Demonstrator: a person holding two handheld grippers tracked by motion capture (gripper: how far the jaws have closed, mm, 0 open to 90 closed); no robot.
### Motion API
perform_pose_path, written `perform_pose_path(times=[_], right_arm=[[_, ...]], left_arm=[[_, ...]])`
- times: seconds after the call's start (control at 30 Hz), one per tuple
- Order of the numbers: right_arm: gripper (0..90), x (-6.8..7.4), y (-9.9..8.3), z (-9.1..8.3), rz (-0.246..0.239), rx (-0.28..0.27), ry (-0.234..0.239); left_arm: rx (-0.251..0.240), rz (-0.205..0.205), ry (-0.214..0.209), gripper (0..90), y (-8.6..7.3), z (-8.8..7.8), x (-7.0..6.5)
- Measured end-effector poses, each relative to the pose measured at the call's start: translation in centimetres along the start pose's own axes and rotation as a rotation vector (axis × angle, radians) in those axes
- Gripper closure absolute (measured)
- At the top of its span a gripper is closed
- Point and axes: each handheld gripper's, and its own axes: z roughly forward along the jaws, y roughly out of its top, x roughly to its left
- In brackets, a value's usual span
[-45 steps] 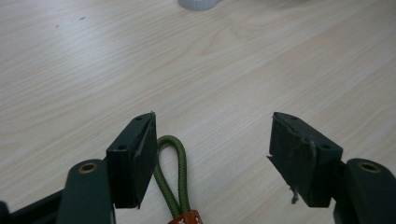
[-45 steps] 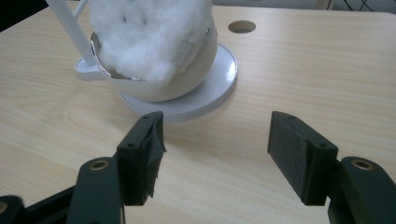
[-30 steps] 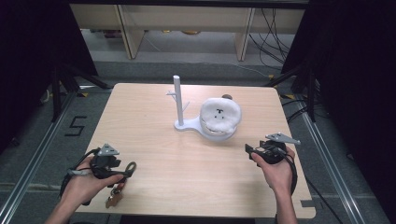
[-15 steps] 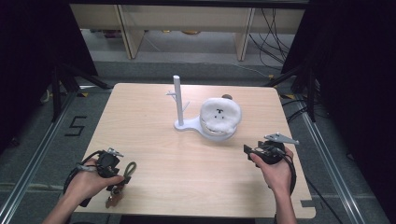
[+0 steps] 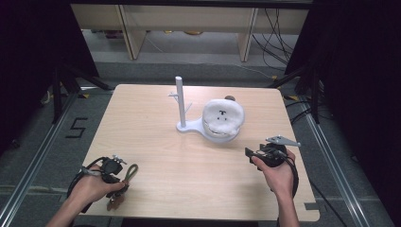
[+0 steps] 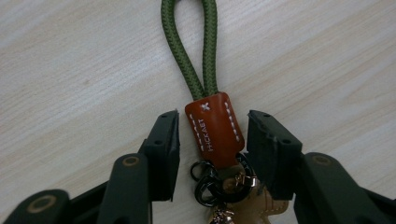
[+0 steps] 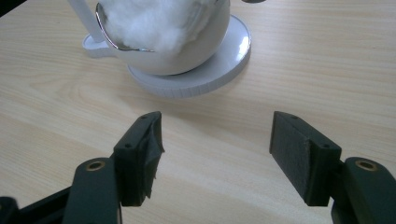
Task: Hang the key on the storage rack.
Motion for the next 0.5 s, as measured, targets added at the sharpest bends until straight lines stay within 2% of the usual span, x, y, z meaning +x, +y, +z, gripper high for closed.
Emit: perform_pose_path(times=[0.03, 0.1, 0.13, 0.17, 0.23, 0.27, 0.3, 0.33, 0.37, 0.43, 0.5], right_arm=[[35.4, 0.29, -0.06, 0.02, 0.026, -0.007, -0.005], [35.4, 0.39, -0.07, 0.05, 0.038, -0.004, -0.004], [35.4, 0.39, -0.07, 0.05, 0.038, -0.004, -0.004], [35.4, 0.4, -0.07, 0.01, 0.04, -0.004, 0.001], [35.4, 0.38, -0.04, -0.01, 0.035, -0.009, -0.005], [35.4, 0.45, 0.0, -0.13, 0.044, -0.003, -0.003], [35.4, 0.43, -0.01, -0.09, 0.046, -0.01, 0.005], [35.4, 0.43, -0.01, -0.09, 0.046, -0.01, 0.005], [35.4, 0.12, 0.06, -0.19, 0.006, -0.013, -0.005], [35.4, 0.08, 0.05, -0.19, 0.003, -0.012, -0.005], [35.5, 0.09, 0.05, -0.2, 0.004, -0.012, -0.004]], left_arm=[[0.003, -0.045, -0.004, 55.5, -0.07, 0.03, -0.35], [0.006, -0.019, -0.004, 56.5, -0.07, 0.13, -0.21], [0.006, -0.019, -0.004, 57.2, -0.07, 0.13, -0.21], [0.012, 0.02, 0.008, 57.2, 0.05, 0.08, -0.01], [0.023, 0.038, 0.008, 60.3, 0.06, 0.26, 0.01], [0.03, -0.026, -0.006, 60.9, -0.04, 0.39, -0.43], [0.033, -0.003, -0.003, 61.9, -0.07, 0.49, -0.32], [0.033, -0.003, -0.003, 61.9, -0.07, 0.49, -0.32], [0.029, -0.005, -0.003, 63.6, -0.06, 0.49, -0.3], [0.033, 0.01, -0.003, 64.6, -0.01, 0.46, -0.16], [0.033, 0.006, -0.003, 65.8, -0.01, 0.47, -0.17]])
